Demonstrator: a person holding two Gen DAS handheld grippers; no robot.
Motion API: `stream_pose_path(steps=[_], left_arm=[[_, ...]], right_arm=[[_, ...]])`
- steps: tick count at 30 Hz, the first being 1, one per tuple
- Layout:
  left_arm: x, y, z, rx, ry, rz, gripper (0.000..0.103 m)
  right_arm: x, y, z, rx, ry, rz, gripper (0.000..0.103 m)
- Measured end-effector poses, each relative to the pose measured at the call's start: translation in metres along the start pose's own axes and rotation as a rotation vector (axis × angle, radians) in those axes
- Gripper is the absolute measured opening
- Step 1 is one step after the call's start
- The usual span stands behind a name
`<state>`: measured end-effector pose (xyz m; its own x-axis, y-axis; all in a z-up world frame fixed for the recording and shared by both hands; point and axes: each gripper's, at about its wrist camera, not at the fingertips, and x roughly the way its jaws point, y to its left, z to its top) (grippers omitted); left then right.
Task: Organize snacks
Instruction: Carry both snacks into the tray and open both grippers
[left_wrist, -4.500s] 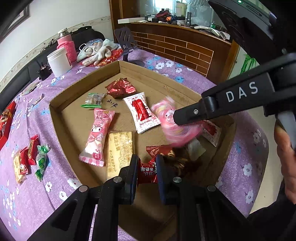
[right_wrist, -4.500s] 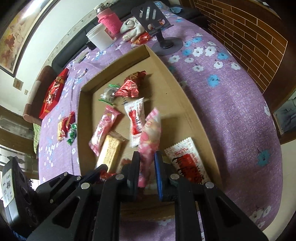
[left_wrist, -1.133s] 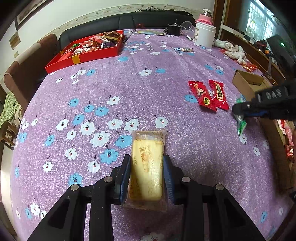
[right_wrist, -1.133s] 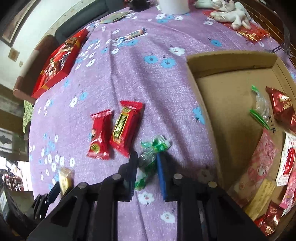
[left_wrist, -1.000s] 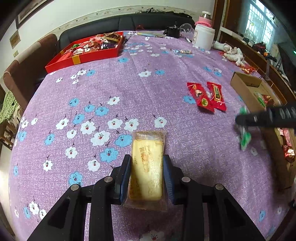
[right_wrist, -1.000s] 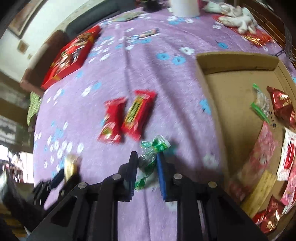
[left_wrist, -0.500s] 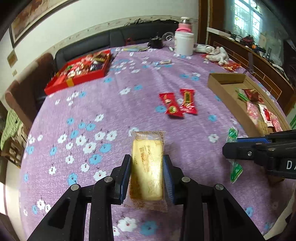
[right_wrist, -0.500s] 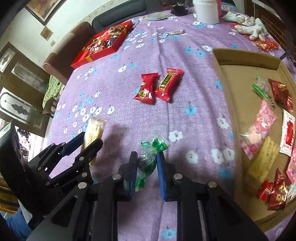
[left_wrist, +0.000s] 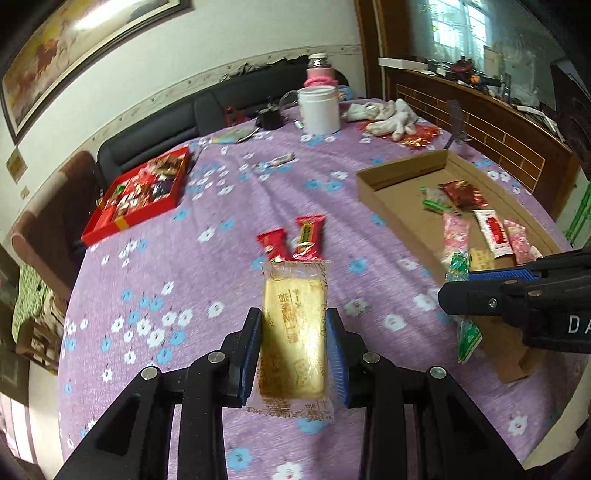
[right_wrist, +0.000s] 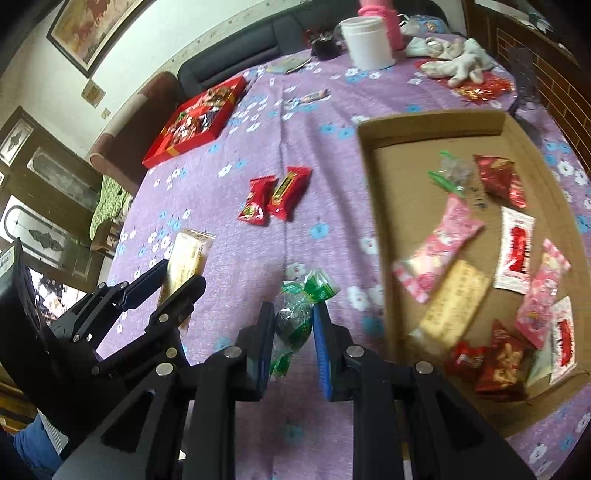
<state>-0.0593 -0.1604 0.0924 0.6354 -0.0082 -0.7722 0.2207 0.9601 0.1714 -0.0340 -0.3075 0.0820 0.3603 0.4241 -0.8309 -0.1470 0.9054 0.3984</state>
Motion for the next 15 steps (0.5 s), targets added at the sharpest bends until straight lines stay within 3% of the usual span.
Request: stream_pose_path(steps=[15], left_arm=[[-0.006, -0.069, 0.027, 0.110, -0.026, -0.037, 0.035]], right_arm=[[-0.037, -0.063, -0.006, 0.095, -0.047, -0.013, 0.020]])
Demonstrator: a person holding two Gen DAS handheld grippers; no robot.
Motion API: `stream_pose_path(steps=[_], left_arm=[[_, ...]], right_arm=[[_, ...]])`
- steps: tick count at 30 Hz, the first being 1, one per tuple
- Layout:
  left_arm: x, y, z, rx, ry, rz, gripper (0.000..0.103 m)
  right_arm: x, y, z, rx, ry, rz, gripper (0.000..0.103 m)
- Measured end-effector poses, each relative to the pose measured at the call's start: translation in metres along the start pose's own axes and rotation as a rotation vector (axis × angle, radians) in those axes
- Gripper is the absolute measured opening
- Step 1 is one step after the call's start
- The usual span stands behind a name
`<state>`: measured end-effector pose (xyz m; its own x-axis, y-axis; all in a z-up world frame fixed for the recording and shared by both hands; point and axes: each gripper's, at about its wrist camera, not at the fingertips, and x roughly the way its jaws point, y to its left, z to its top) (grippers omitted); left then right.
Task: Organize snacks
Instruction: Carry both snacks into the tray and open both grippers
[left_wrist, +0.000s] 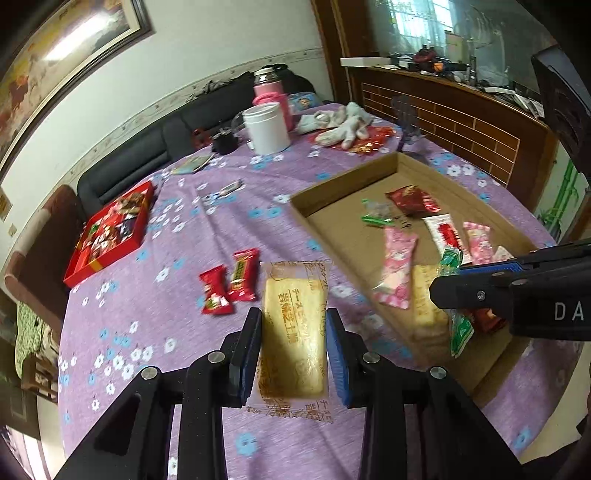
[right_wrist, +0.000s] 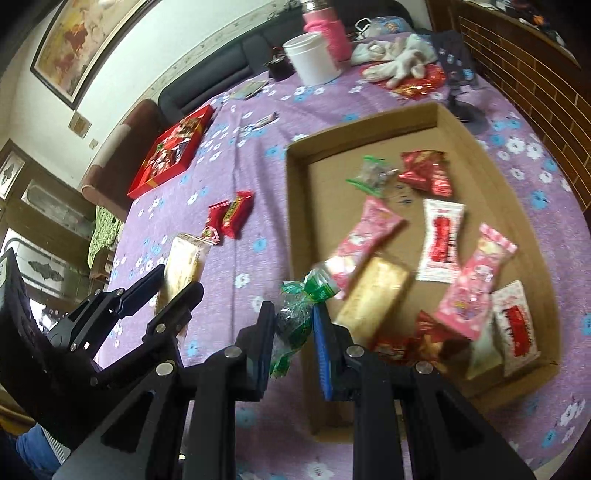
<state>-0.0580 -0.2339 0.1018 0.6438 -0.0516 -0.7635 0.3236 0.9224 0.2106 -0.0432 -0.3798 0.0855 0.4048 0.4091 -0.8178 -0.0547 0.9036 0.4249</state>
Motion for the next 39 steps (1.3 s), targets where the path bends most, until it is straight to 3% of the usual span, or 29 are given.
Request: stream_pose_path(steps=[17, 27, 39], left_arm=[[0.017, -0.067, 0.023, 0.074, 0.009, -0.077, 0.035], [0.032, -0.099, 0.019, 0.082, 0.068, -0.207, 0.035], [0.039, -0.117, 0.014, 0.137, 0.097, -0.204, 0.035]], right_arm=[[-0.025, -0.071, 0.001, 0.095, -0.018, -0.048, 0.020], [-0.027, -0.101, -0.004, 0.139, 0.005, -0.096, 0.020], [-0.019, -0.113, -0.005, 0.151, 0.044, -0.122, 0.021]])
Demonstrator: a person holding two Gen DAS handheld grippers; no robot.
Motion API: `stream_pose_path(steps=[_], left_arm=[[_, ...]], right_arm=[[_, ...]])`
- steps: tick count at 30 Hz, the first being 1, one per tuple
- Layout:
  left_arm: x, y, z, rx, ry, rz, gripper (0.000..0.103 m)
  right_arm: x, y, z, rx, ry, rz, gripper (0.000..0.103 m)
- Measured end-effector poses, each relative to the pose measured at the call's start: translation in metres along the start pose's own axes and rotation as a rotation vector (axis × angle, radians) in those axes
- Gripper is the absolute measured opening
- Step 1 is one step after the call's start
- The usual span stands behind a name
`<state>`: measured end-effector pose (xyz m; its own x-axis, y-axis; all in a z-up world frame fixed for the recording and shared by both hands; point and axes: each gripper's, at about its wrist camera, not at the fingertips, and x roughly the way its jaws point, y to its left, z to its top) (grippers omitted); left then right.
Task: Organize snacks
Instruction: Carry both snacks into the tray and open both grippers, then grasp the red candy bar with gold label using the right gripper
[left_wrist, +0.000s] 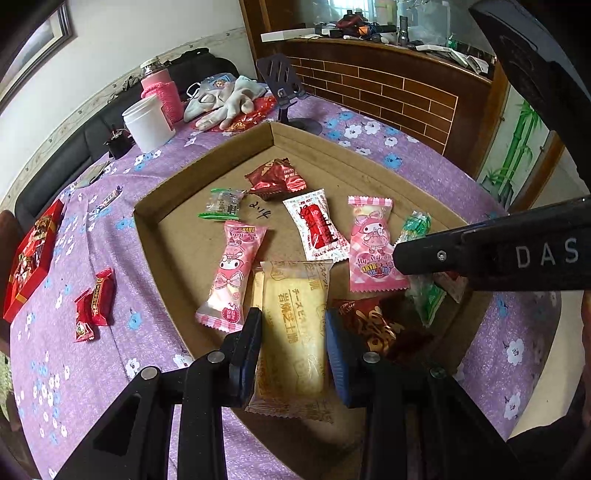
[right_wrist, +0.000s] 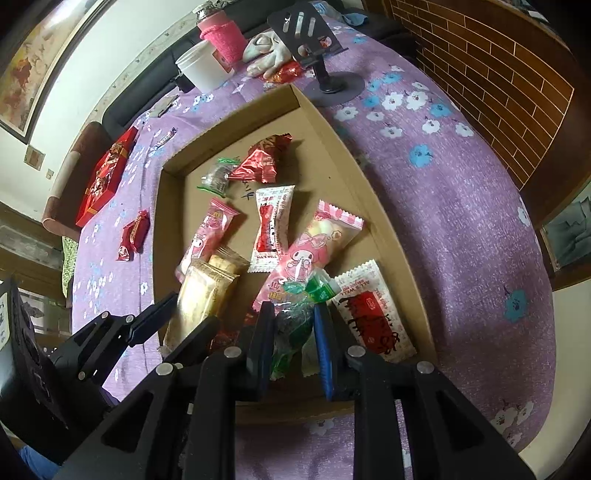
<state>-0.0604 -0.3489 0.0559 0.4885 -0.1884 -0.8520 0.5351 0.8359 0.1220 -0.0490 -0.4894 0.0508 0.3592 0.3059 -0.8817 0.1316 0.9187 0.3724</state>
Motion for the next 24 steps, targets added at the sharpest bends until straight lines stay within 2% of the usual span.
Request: stream_pose_path(steps=[20, 24], left_arm=[[-0.009, -0.002, 0.002, 0.035, -0.034, 0.005, 0.036], [-0.012, -0.002, 0.002, 0.039, -0.044, 0.007, 0.040]], right_arm=[[-0.011, 0.002, -0.002, 0.018, -0.034, -0.023, 0.022], [-0.014, 0.002, -0.003, 0.024, -0.046, -0.025, 0.022]])
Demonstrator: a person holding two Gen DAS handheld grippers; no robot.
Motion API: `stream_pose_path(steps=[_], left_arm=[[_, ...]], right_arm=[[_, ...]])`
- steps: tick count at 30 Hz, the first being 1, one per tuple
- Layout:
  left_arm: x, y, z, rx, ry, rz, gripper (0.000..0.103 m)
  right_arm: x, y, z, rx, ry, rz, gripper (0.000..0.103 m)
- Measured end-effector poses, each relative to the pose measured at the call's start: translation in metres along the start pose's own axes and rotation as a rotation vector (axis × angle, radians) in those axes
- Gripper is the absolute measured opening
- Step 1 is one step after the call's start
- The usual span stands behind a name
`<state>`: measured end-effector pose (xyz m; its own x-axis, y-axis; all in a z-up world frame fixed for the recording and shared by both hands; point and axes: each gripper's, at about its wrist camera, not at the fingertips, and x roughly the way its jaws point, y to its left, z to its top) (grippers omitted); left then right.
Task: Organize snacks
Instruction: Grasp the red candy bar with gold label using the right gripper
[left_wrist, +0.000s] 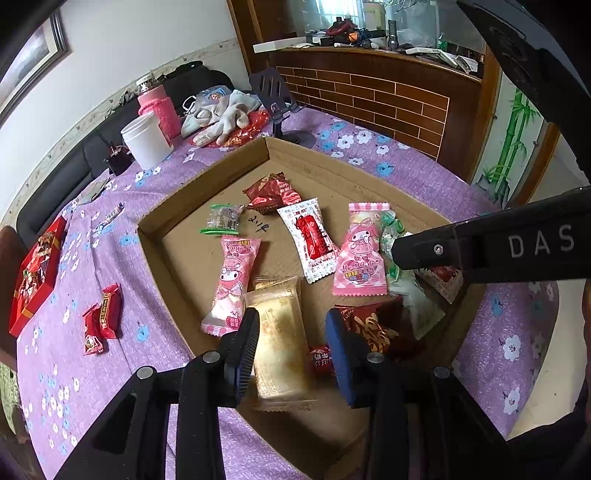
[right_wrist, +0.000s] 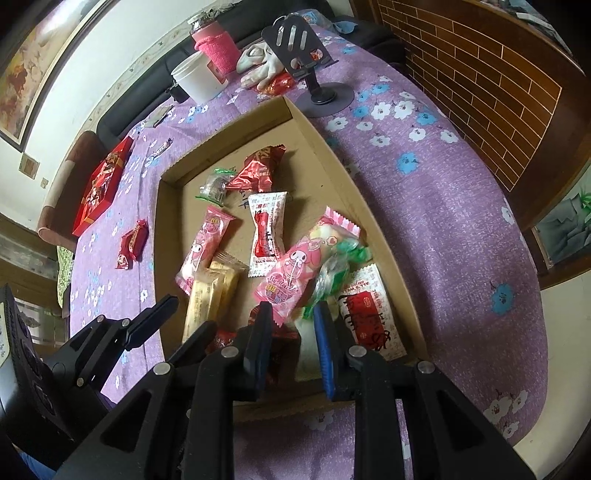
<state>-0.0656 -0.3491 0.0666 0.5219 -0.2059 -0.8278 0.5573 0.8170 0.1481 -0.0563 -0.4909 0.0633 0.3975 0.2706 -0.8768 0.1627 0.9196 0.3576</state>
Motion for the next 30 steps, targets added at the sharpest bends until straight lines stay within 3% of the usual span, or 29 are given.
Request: stream_pose_path(steps=[17, 30], left_arm=[[-0.019, 0.028, -0.008, -0.045, -0.044, 0.046, 0.043], [-0.035, 0.100, -0.045, -0.205, -0.041, 0.102, 0.044]], right_arm=[[0.001, 0.028, -0.004, -0.031, -0.003, 0.002, 0.028], [0.018, 0.097, -0.005, -0.126, 0.019, 0.029, 0.027]])
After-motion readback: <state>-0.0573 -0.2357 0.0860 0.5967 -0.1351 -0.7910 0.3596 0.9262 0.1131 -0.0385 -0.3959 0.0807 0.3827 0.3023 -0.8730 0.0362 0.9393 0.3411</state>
